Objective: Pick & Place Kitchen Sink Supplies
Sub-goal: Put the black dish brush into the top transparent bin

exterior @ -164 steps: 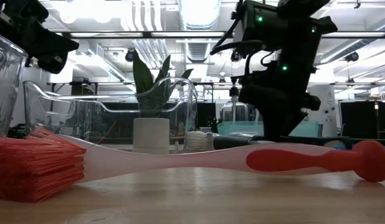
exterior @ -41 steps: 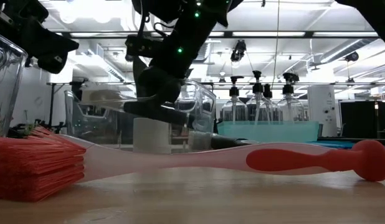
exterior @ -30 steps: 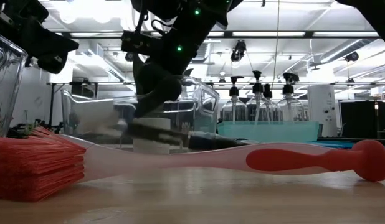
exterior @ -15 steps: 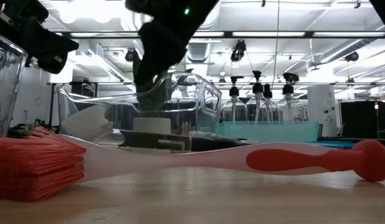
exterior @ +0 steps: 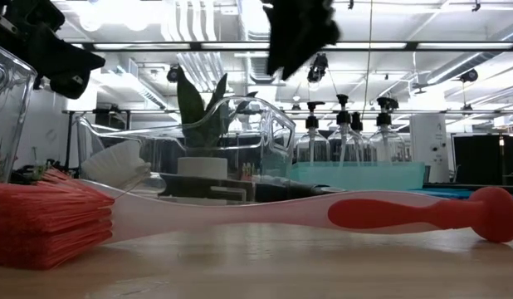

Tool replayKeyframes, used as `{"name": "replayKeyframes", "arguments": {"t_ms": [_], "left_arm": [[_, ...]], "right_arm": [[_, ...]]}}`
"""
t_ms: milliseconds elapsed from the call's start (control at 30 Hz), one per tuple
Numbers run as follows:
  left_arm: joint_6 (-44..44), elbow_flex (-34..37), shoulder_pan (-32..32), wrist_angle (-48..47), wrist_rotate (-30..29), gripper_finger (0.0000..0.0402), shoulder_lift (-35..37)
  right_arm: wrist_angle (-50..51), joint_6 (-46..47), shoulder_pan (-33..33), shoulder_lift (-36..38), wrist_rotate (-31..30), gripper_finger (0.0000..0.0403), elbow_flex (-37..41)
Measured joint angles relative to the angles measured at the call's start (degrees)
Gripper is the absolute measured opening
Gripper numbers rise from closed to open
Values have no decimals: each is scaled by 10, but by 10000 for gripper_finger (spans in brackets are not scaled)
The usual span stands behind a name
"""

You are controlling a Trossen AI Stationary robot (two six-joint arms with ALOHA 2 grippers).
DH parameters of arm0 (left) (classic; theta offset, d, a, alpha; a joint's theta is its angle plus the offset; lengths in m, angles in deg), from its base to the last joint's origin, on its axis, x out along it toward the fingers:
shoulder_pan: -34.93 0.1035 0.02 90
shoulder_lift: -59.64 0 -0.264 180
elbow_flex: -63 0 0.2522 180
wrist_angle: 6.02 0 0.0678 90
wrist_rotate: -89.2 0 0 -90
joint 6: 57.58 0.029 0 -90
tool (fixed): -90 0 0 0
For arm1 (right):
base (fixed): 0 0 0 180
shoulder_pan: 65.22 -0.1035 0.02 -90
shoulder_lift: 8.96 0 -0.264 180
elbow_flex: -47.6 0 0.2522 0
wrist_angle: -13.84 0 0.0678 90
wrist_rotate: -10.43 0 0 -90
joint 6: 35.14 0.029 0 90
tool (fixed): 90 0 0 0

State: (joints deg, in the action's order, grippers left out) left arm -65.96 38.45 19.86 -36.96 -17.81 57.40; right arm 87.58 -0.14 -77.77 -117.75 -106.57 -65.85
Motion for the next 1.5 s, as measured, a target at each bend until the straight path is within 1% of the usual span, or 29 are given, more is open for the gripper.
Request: {"name": "replayKeyframes", "arguments": {"t_ms": [67, 200, 367, 467, 567, 633, 967, 1233, 1333, 1433, 1500], "left_arm": [[0, 0, 0, -1, 0, 0, 0], [0, 0, 0, -4, 0, 0, 0], [0, 0, 0, -5, 0, 0, 0], [0, 0, 0, -5, 0, 0, 0], [0, 0, 0, -5, 0, 0, 0], [0, 0, 0, -5, 0, 0, 0], [0, 0, 0, -5, 0, 0, 0], [0, 0, 0, -5, 0, 0, 0], [0, 0, 0, -5, 0, 0, 0], [0, 0, 0, -5, 0, 0, 0], [0, 0, 0, -5, 0, 0, 0]], "right_arm": [[16, 44, -4, 8, 12, 210, 14], [16, 104, -11, 14, 84, 206, 49], [7, 144, -18, 14, 91, 192, 91], [-30, 142, -15, 7, 93, 183, 108], [-40, 136, -6, 0, 95, 173, 117], [-46, 131, 2, 0, 93, 168, 124], [-148, 72, 38, 0, 85, 143, 162], [-154, 51, 68, 0, 42, 128, 188], [-181, 41, 68, 0, -2, 128, 199], [-204, 19, 67, 0, -13, 134, 203], [-195, 10, 69, 0, -16, 137, 203]]}}
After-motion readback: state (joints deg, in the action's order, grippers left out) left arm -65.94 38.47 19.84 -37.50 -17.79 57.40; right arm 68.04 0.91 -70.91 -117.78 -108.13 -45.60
